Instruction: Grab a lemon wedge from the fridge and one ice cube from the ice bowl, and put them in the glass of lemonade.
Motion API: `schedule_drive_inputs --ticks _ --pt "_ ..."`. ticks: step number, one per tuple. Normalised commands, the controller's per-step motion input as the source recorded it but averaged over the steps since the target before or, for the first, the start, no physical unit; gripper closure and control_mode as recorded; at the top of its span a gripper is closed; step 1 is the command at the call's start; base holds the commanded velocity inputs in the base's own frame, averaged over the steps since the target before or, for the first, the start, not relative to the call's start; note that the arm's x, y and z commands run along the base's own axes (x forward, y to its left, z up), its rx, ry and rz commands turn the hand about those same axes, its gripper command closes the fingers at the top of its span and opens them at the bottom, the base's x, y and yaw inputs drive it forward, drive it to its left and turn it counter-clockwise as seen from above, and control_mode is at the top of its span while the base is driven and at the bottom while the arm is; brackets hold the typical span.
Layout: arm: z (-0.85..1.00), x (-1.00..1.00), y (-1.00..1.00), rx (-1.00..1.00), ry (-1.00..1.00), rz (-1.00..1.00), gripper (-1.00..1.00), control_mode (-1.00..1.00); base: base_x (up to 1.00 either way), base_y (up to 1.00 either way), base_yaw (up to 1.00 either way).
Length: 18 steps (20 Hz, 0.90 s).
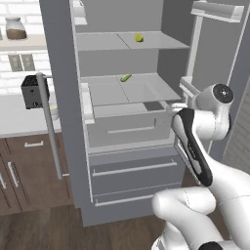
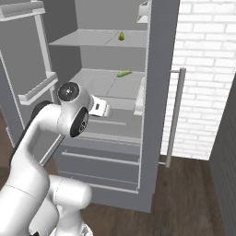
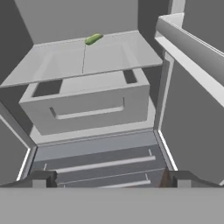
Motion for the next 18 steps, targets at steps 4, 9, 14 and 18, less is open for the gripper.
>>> schedule_drive_inputs --ticks 4,9,14,18 --pt "0.01 0.01 0.0 0.0 0.12 -0.02 -1.0 -1.0 0.0 0.0 0.0" --pt "0.01 0.03 0.0 -0.01 -0.04 0.0 -1.0 -1.0 0.0 0.0 0.0" --pt "0.07 0.26 0.0 0.0 -0.18 0.0 -1.0 -1.0 0.0 0.0 0.0" --pt "0.0 0.0 0.0 0.0 0.0 0.0 -1.0 1.0 0.59 0.0 0.0"
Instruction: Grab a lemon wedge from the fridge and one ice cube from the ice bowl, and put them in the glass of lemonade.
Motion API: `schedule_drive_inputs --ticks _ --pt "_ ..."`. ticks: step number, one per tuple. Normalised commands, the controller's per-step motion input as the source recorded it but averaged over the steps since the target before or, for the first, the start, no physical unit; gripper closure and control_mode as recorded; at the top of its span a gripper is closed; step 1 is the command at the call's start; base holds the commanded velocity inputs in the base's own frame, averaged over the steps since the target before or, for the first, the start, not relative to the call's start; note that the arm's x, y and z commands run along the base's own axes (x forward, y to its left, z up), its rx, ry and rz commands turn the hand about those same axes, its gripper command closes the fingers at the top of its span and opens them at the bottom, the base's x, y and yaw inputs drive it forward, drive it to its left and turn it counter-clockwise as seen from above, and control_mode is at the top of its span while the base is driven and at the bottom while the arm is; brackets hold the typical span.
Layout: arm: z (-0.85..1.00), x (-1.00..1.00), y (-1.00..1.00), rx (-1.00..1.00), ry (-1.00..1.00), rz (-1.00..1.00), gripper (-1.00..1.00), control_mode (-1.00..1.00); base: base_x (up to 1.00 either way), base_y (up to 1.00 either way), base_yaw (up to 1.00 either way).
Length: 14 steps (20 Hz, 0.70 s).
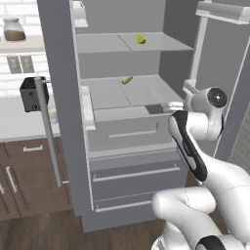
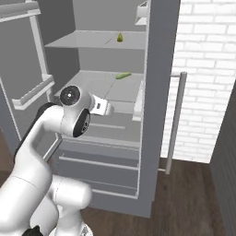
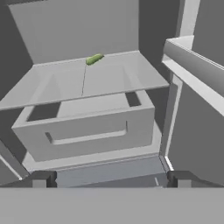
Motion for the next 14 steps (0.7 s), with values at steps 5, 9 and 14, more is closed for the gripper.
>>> schedule_drive_inputs --ticks 5,9,14 --pt "0.0 0.0 0.0 0.0 0.0 0.0 -1.0 1.0 0.77 0.01 -0.01" --pt "0.0 0.0 0.0 0.0 0.0 0.0 -1.0 1.0 0.78 0.17 -0.05" --pt "0.0 0.0 0.0 0.0 0.0 0.0 -1.0 1.0 0.62 0.28 0.0"
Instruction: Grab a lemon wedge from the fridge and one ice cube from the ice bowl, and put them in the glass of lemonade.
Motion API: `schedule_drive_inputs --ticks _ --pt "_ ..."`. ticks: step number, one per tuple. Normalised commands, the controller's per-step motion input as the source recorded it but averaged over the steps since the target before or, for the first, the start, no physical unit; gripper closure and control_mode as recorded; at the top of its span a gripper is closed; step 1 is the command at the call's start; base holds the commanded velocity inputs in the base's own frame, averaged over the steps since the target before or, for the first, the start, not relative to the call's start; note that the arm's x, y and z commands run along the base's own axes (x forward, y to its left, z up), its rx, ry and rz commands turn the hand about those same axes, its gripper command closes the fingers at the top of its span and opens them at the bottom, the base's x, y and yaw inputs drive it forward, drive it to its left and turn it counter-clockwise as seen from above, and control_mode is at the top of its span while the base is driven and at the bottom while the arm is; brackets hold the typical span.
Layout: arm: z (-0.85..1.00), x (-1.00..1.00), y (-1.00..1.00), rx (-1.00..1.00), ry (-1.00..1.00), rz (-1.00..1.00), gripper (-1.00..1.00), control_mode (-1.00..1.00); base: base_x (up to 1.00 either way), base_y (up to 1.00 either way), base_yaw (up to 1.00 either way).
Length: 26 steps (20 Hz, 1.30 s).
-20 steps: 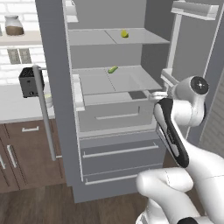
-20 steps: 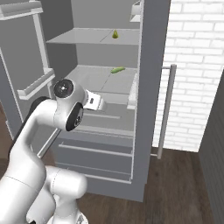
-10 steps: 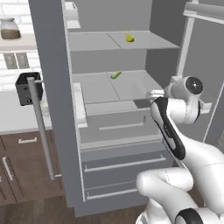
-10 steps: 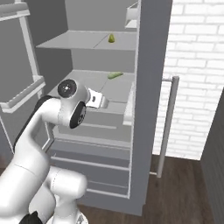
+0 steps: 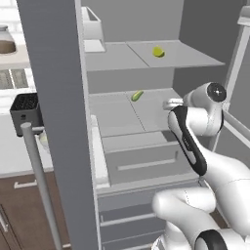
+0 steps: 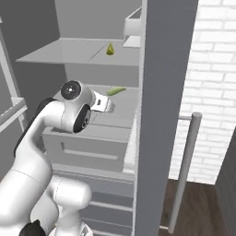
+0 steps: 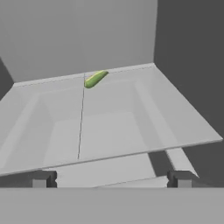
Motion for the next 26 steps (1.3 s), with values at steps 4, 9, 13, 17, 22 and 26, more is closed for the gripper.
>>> schedule_drive_inputs --ticks 4,9,13,17,22,26 --pt "0.0 0.0 0.0 0.0 0.0 0.0 -1.0 1.0 0.7 0.06 0.0" --pt "0.77 -0.07 -0.02 -0.01 -0.01 -0.02 -1.0 -1.0 0.06 0.0 0.0" --pt "1.0 -0.42 0.0 -0.07 -0.03 0.0 -1.0 -1.0 0.0 0.0 0.0" --pt "1.0 -0.08 0.0 -0.01 -0.08 0.04 -1.0 -1.0 0.0 0.0 0.0" --pt "0.7 0.13 -0.01 0.0 -0.06 0.13 -1.0 -1.0 0.0 0.0 0.0" --pt "0.21 0.48 0.0 -0.02 0.0 0.02 -1.0 -1.0 0.0 0.0 0.0"
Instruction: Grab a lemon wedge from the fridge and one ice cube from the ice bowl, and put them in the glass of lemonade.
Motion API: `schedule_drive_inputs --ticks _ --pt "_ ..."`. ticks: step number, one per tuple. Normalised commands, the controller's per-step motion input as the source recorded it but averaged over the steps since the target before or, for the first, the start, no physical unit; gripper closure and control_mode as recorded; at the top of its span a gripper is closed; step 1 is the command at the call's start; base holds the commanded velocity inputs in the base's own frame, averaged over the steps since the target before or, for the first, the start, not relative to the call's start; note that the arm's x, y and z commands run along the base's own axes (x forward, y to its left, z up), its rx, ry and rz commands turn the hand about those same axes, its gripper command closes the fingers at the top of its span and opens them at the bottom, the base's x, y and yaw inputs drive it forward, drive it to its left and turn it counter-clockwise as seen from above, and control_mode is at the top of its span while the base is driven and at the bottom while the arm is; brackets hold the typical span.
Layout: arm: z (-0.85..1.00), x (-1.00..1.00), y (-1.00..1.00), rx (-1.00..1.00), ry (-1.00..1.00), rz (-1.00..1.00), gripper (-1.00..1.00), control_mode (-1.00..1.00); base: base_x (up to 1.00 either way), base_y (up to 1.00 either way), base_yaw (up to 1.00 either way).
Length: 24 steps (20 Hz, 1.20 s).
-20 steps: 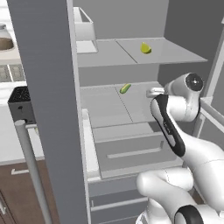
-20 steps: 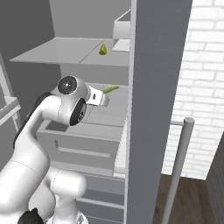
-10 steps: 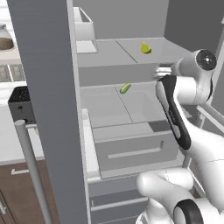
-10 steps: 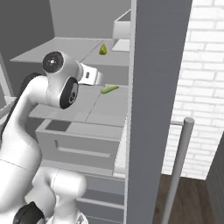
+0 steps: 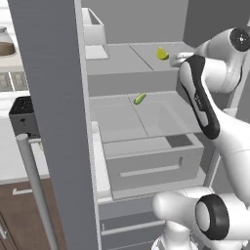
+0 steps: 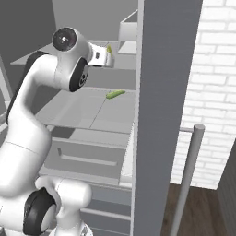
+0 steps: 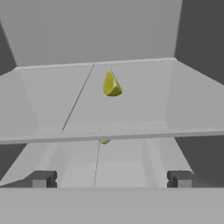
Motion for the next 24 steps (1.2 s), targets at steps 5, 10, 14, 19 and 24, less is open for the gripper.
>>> schedule_drive_inputs --ticks 5,10,14,19,24 --pt "0.0 0.43 0.0 -0.01 -0.01 0.0 -1.0 -1.0 0.0 0.0 0.0" --pt "-0.01 0.63 0.19 0.0 0.0 0.0 -1.0 -1.0 0.0 0.0 0.0" --pt "-0.04 0.69 0.21 0.0 0.0 0.0 -1.0 -1.0 0.0 0.0 0.0" --pt "-0.04 0.47 -0.2 0.0 0.0 0.0 -1.0 -1.0 0.0 0.0 0.0" --pt "0.0 0.17 -0.16 0.0 0.04 0.0 -1.0 -1.0 0.0 0.0 0.0"
